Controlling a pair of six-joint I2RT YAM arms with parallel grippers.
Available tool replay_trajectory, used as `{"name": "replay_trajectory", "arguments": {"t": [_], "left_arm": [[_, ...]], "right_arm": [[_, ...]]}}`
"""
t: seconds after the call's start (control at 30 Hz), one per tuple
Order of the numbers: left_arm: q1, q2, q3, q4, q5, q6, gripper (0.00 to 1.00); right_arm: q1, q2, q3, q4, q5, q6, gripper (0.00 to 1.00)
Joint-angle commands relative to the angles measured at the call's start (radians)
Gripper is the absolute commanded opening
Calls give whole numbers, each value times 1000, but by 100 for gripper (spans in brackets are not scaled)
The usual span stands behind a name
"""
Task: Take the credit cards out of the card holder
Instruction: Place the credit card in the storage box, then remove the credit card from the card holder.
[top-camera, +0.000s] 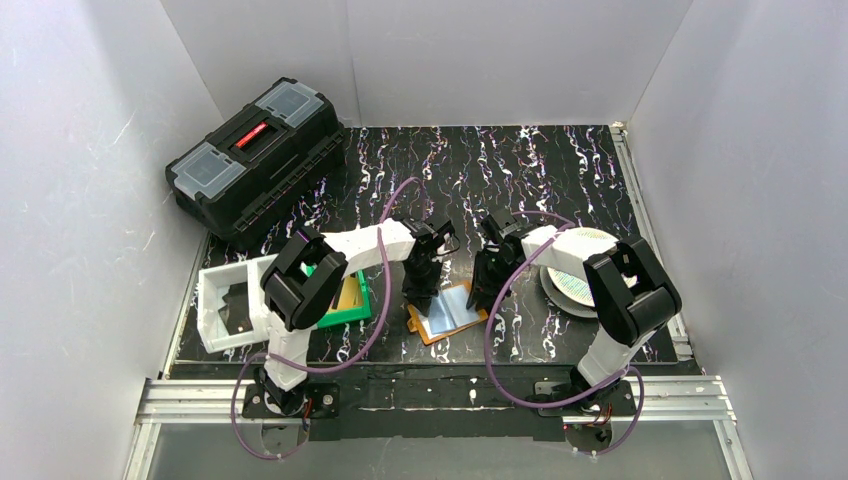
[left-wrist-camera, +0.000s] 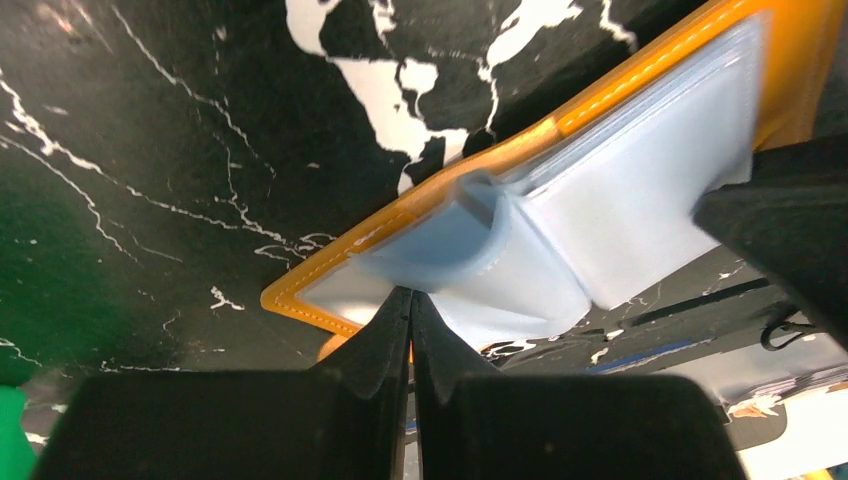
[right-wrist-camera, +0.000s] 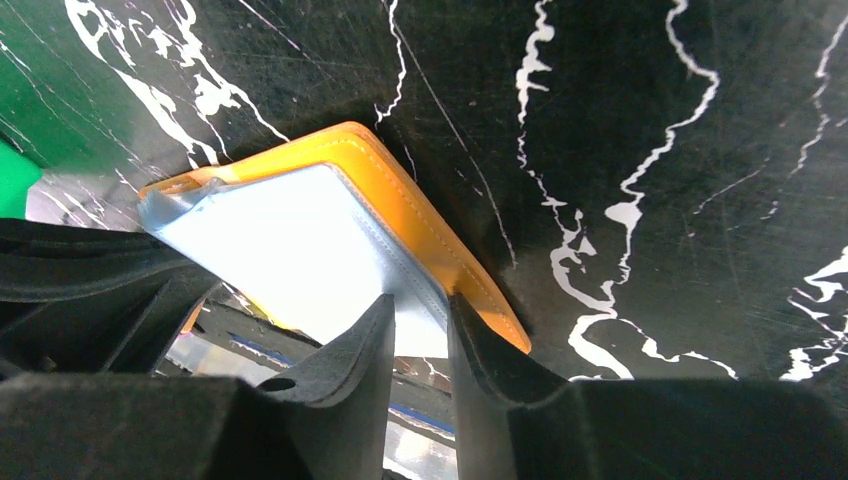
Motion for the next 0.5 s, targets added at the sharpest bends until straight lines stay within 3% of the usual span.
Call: {"name": "replay_trajectory", "arguments": {"t": [0.0, 0.47], "left_arm": [[7, 34, 20, 89, -35, 19, 0], [13, 9, -18, 96, -34, 20, 0]], "right_arm": [[-14, -33, -15, 30, -53, 17, 34], [39, -81, -1, 61, -129, 48, 40]]}}
